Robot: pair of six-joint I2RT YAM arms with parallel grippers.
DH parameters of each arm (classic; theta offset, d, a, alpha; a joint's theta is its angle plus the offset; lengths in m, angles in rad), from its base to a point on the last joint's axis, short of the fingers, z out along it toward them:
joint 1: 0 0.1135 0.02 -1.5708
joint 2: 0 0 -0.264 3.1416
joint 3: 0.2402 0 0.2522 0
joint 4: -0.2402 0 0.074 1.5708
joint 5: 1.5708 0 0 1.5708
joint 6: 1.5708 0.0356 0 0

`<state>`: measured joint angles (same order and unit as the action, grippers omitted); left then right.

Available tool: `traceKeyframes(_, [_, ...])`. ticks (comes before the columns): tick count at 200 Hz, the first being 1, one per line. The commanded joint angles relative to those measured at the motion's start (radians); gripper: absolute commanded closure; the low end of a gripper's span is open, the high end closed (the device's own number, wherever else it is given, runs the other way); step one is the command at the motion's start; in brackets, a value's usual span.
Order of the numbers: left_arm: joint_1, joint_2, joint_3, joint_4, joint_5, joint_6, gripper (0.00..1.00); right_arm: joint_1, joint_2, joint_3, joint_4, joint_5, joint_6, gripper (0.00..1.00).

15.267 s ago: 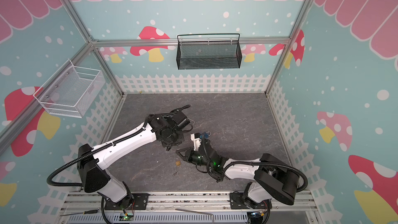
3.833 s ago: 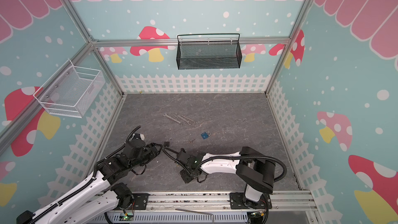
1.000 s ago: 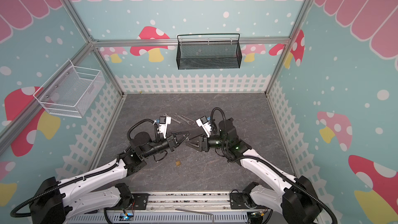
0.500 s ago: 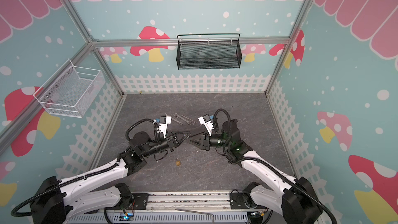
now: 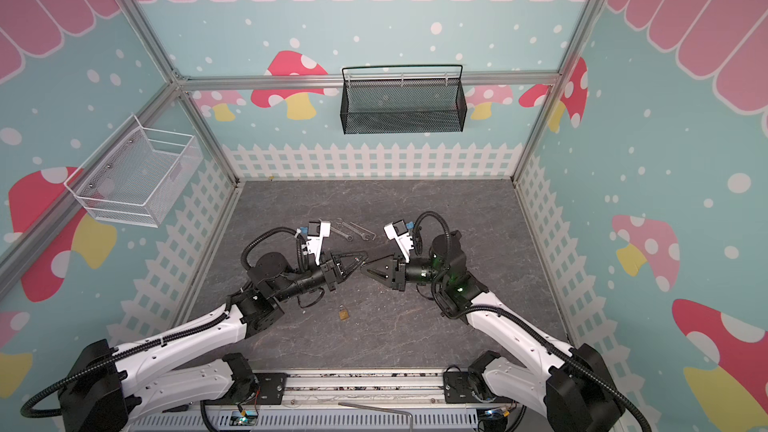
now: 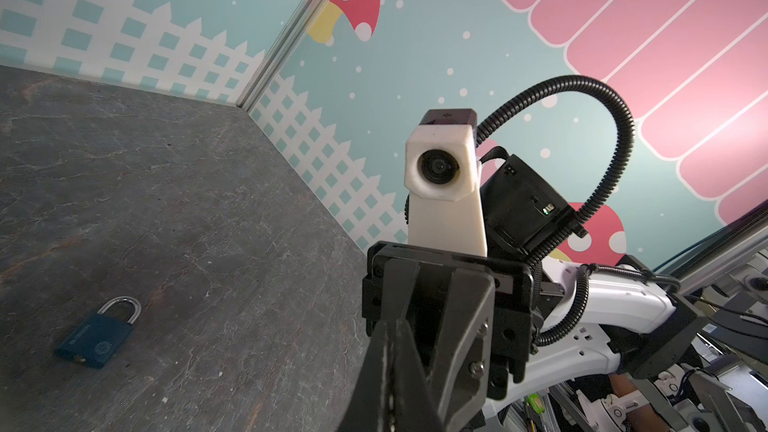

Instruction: Unlock with the key

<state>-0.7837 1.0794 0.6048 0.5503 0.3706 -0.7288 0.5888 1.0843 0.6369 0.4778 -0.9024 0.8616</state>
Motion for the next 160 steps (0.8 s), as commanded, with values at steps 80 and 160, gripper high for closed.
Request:
traceKeyframes(80, [0.006, 0.001, 0.035, -0.040, 0.016, 0.020, 1.00, -0.006, 0.003, -0.015, 0.045, 0.011, -0.014, 0.98])
traceKeyframes(160, [0.006, -0.035, 0.072, -0.135, -0.016, 0.070, 1.00, -0.009, -0.022, -0.015, -0.016, 0.046, -0.052, 1.00])
